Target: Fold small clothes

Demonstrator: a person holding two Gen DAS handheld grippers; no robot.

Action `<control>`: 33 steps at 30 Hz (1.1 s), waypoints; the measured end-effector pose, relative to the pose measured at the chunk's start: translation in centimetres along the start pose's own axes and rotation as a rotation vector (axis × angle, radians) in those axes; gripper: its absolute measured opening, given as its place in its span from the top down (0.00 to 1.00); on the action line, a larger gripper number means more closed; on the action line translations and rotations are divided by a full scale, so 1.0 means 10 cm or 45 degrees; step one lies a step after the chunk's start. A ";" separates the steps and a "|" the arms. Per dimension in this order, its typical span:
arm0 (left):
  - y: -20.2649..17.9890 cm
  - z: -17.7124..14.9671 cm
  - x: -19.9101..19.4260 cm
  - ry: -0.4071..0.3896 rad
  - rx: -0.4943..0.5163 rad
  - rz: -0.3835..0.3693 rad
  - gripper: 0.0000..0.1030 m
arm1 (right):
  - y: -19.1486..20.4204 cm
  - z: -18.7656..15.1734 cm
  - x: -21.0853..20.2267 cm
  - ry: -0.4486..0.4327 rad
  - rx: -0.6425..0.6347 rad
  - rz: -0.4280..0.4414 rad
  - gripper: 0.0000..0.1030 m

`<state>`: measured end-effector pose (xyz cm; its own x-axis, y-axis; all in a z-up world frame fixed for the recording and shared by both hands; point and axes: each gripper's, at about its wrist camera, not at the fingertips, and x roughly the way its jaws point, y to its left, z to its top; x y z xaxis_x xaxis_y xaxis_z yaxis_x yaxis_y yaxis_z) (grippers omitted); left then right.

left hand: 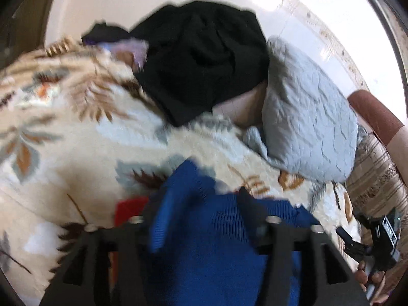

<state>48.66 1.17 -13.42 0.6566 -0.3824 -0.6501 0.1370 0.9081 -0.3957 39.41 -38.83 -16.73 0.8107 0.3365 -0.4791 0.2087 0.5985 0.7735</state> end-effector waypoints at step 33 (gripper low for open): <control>0.10 -0.24 0.28 0.198 0.211 0.426 0.36 | 0.38 0.17 0.17 0.038 -0.388 -0.586 0.92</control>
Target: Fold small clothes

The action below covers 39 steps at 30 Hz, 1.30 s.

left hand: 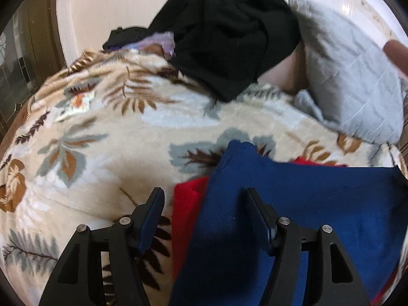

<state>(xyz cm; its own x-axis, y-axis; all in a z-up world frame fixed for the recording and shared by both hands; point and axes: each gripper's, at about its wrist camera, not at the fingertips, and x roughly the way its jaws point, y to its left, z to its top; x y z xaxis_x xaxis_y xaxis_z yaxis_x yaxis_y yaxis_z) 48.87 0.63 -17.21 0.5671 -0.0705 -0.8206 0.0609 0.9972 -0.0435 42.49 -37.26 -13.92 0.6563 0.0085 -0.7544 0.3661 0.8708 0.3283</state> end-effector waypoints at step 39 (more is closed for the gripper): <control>0.35 -0.76 -0.53 0.008 0.139 0.187 0.34 | -0.60 -1.57 -0.59 0.315 0.081 -0.008 0.92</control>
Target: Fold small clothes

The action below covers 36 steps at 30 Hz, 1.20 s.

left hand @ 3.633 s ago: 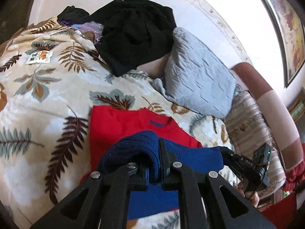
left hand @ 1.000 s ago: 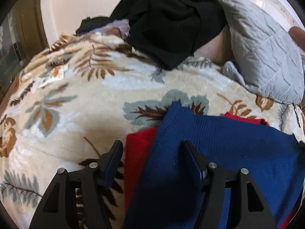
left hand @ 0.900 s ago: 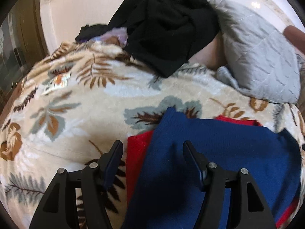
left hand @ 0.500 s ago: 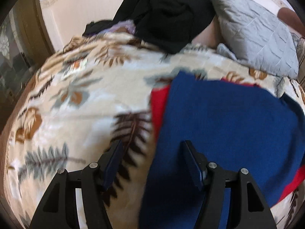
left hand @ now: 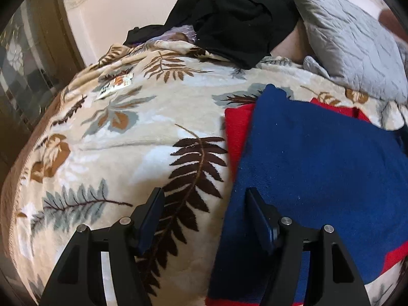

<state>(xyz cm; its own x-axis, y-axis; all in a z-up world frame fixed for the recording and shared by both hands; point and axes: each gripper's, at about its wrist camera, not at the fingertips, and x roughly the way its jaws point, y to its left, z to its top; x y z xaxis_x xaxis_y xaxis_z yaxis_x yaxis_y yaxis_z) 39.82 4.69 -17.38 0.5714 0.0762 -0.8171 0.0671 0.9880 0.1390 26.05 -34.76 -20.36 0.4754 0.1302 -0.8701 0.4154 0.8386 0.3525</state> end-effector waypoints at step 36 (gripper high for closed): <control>-0.24 0.61 0.26 -0.058 -0.209 -0.218 0.88 | 0.35 1.32 0.59 -0.189 -0.113 0.043 0.91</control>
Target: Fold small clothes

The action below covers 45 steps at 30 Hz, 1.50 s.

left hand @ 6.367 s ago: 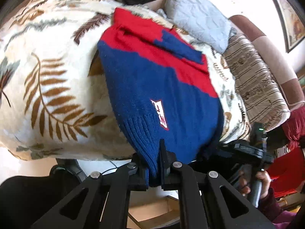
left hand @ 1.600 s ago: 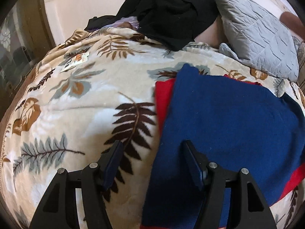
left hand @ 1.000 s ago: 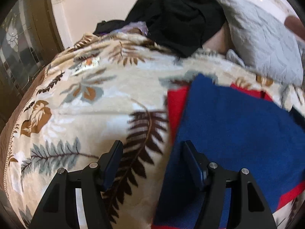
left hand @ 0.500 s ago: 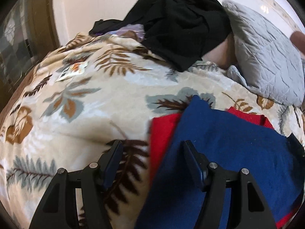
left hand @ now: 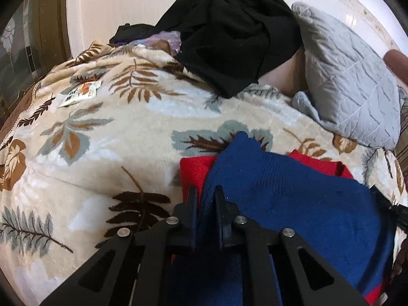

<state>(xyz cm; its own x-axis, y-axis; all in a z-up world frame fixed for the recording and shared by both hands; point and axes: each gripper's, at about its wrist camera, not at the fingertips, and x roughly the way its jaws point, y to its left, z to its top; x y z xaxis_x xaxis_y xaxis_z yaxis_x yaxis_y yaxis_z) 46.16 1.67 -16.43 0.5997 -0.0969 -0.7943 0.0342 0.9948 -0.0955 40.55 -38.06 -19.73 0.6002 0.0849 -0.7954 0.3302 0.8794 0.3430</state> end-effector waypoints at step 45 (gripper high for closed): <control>0.31 -0.55 -0.29 0.240 -0.016 -0.175 0.54 | -0.44 -0.49 0.03 0.341 0.320 0.703 0.28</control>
<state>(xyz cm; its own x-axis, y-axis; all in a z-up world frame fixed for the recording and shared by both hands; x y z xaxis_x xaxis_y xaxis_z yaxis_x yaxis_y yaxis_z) 40.13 4.83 -17.69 0.4301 -0.2366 -0.8712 0.0944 0.9715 -0.2173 35.76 -39.58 -23.92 0.5385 0.6341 -0.5549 0.2054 0.5400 0.8163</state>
